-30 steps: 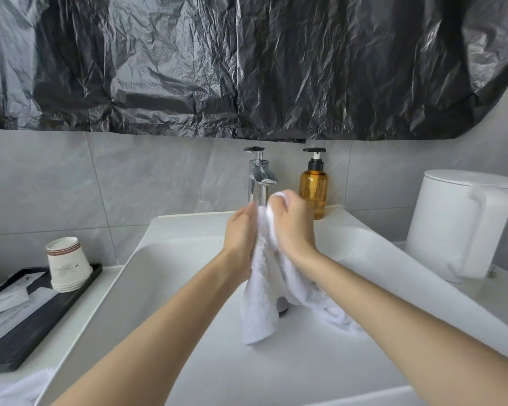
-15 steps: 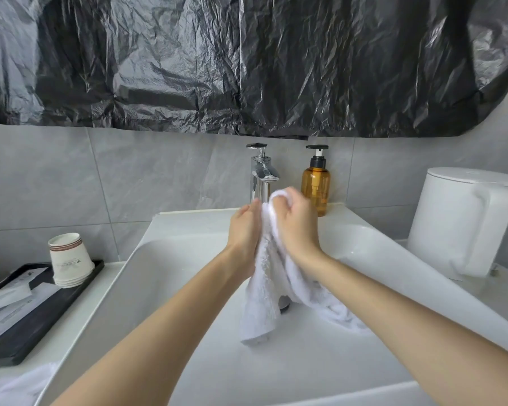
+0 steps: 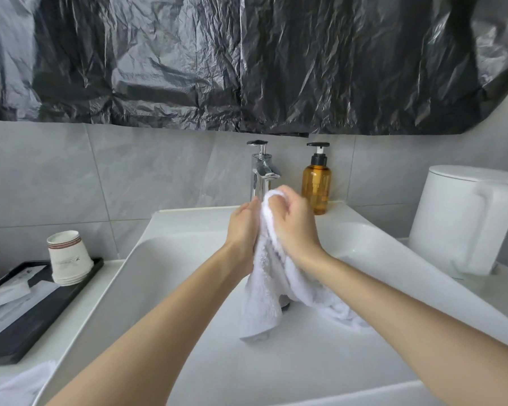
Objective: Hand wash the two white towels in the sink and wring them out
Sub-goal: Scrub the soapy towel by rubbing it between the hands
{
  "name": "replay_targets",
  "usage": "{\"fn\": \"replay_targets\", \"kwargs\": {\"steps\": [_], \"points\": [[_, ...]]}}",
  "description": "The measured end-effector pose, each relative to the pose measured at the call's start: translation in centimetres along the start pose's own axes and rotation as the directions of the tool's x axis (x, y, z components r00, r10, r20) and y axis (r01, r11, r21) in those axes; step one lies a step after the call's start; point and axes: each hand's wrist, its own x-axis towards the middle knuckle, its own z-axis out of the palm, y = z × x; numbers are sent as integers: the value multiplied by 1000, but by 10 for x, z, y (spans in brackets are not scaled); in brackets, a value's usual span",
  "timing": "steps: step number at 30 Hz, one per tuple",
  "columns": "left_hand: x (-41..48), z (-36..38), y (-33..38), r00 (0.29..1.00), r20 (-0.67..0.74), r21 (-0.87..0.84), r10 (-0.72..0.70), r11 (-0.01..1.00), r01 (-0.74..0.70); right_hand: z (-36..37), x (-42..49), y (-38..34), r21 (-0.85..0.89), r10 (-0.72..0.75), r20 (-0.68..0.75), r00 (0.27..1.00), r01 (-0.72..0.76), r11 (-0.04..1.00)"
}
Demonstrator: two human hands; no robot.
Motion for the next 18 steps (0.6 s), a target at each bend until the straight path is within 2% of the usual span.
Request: {"fn": "replay_targets", "kwargs": {"steps": [2, 3, 6, 7, 10, 11, 14, 15, 18], "points": [[-5, 2, 0, 999, 10, -9, -36, 999, 36, -2, 6, 1, 18, 90, -136, 987, -89, 996], [-5, 2, 0, 999, 9, -7, -42, 999, 42, -1, 2, 3, 16, 77, -139, 987, -76, 997], [3, -2, -2, 1000, -21, -12, -17, 1000, 16, 4, -12, 0, -1, 9, 40, 999, -9, 1000], [3, -2, -2, 1000, -11, -19, -22, 1000, 21, 3, -5, 2, 5, 33, 23, 999, -33, 999], [-2, 5, -3, 999, 12, -37, -50, 998, 50, -4, 12, 4, 24, 150, -164, 975, -148, 989], [-1, 6, -3, 999, 7, -38, -46, 998, 46, -4, 7, 3, 18, 120, -152, 981, -118, 993], [4, 0, -2, 1000, -27, -46, -11, 999, 10, 4, -12, 0, 0, 8, 27, 1000, -8, 1000], [3, -1, -2, 1000, -6, -47, -22, 999, 22, 4, -5, 1, 8, 48, 11, 999, -49, 999], [-3, 2, -3, 995, 56, -48, -83, 995, 86, 0, 11, 3, 55, 230, -196, 953, -224, 973]]}}
